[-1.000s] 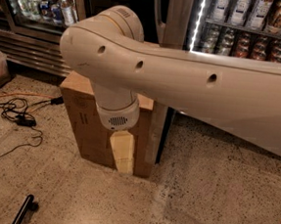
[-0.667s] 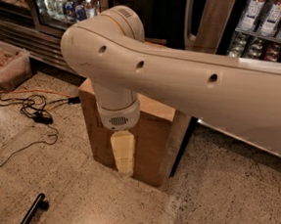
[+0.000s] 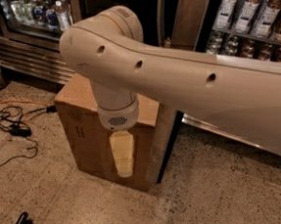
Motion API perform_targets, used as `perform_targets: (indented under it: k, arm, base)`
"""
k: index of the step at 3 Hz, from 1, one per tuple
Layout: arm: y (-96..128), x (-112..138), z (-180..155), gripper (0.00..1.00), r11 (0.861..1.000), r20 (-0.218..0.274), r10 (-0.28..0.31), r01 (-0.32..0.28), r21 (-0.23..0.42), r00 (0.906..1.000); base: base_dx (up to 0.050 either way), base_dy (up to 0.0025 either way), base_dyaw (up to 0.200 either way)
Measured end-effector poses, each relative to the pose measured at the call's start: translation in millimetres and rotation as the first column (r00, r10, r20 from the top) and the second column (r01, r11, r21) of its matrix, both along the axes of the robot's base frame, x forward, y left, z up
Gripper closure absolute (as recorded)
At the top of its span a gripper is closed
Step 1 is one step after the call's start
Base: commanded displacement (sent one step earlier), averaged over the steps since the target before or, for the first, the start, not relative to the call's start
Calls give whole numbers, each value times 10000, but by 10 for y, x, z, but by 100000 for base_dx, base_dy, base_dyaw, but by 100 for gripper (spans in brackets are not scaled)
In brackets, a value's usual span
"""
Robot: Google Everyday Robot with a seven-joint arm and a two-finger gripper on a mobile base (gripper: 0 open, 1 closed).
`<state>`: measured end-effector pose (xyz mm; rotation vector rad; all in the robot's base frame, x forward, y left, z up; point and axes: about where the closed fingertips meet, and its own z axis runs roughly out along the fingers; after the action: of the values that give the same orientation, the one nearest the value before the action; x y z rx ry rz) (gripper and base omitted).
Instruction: Close left fridge door
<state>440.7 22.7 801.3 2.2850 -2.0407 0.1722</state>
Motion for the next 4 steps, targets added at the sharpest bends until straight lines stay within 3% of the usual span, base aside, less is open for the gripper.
perform_targets:
  k: [1,2,3,4]
  arm:
    - [0,0,0,0,10000,0,0,0,0,10000]
    - [-108,321,190,0,9994,-129,-109,104,-340,9999]
    - [-146,709,455,0,9993,-96,-342,341,-120,9994]
    - [-64,1288,621,0,9979,264,-605,598,269,9978]
  base:
    - [0,0,0]
    - [0,0,0]
    - [0,0,0]
    - [0,0,0]
